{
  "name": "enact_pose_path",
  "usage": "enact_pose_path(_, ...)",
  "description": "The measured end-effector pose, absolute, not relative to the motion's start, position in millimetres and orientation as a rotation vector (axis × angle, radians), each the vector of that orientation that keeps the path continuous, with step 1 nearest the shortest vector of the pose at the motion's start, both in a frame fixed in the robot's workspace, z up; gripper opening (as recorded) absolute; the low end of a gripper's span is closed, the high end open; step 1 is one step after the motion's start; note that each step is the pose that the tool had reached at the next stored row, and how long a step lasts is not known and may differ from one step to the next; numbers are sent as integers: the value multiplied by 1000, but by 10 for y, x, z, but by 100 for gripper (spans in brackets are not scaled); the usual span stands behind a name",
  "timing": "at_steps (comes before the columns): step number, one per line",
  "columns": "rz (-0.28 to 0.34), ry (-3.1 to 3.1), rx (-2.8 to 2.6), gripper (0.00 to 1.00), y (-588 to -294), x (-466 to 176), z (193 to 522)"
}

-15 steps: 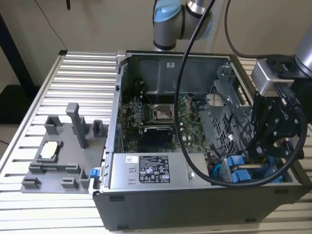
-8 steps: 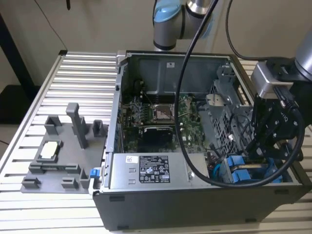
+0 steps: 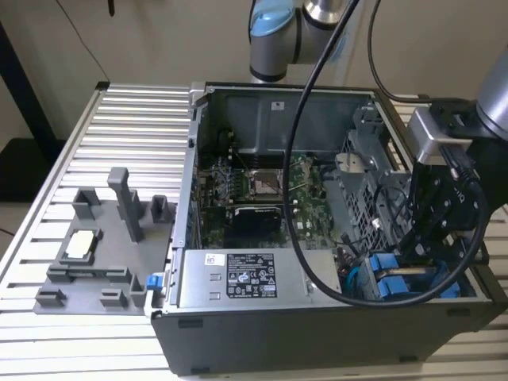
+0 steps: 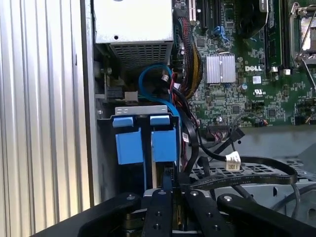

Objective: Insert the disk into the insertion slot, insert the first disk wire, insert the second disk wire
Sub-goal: 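Insert the second disk wire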

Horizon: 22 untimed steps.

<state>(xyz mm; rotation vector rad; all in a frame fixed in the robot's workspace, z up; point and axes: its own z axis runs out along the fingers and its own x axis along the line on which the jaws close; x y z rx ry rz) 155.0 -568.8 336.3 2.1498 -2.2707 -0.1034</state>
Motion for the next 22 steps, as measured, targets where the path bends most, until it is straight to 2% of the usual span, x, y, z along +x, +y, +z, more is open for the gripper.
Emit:
enact_pose_path(4, -108, -2282, 2136, 18, -5708, 1551, 3354)
enact_pose_path(5, -112, -2284, 2130, 24, -5717, 1551, 3354)
enact_pose_path(7, -119, -2289, 2119, 24, -5730, 1550, 3366)
enact_pose_path(8, -122, -2290, 2113, 31, -5735, 1550, 3382)
enact_pose_path(22, -135, -2320, 2071, 31, -5745, 1551, 3646)
